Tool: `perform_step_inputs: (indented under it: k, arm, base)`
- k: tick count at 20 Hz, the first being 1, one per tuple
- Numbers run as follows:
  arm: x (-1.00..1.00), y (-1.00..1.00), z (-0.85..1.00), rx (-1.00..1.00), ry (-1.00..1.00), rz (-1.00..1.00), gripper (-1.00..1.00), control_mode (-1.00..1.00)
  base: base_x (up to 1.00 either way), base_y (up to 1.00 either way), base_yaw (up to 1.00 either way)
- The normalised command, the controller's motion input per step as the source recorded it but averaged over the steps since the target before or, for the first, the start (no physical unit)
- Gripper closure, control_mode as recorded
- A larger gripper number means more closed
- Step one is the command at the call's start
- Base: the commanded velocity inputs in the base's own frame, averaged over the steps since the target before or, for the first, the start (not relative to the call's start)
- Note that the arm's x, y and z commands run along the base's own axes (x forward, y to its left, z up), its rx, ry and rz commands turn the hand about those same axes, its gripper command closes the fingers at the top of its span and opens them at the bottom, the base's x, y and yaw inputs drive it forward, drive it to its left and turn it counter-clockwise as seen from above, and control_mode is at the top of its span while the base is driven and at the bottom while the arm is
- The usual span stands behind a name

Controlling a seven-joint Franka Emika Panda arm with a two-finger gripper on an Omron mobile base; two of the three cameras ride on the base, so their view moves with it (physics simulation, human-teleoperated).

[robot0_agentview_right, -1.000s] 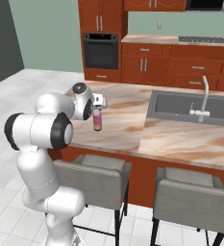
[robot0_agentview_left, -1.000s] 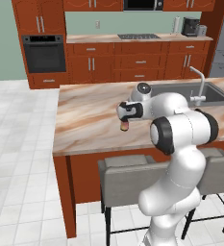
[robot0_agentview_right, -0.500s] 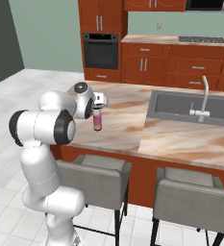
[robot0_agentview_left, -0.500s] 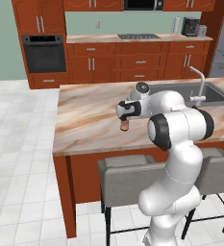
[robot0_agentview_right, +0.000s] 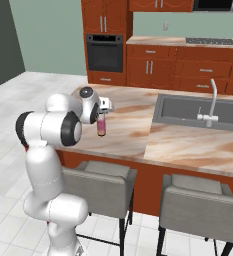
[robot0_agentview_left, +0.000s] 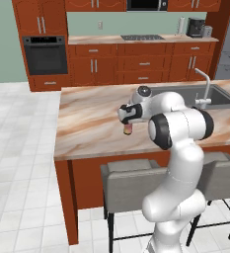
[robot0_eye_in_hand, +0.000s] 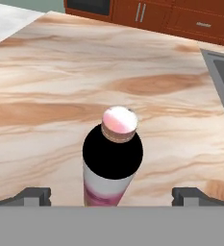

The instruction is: Place the large bottle from the dining counter next to the other large bottle outside the sink, and place the small bottle from the dining counter next to the other small bottle inside the sink.

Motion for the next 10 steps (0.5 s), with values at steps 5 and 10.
perform_step_inputs:
  k: [5,10]
  arm:
    - [0.28,0.00,-0.10,0.00,0.00,0.00,-1.00,-1.00]
    - [0.21,0.00,-0.12,0.00,0.00,0.00,-1.00,-1.00]
  base:
    - [0.00,0.00,0.00]
    - [0.00,0.00,0.00]
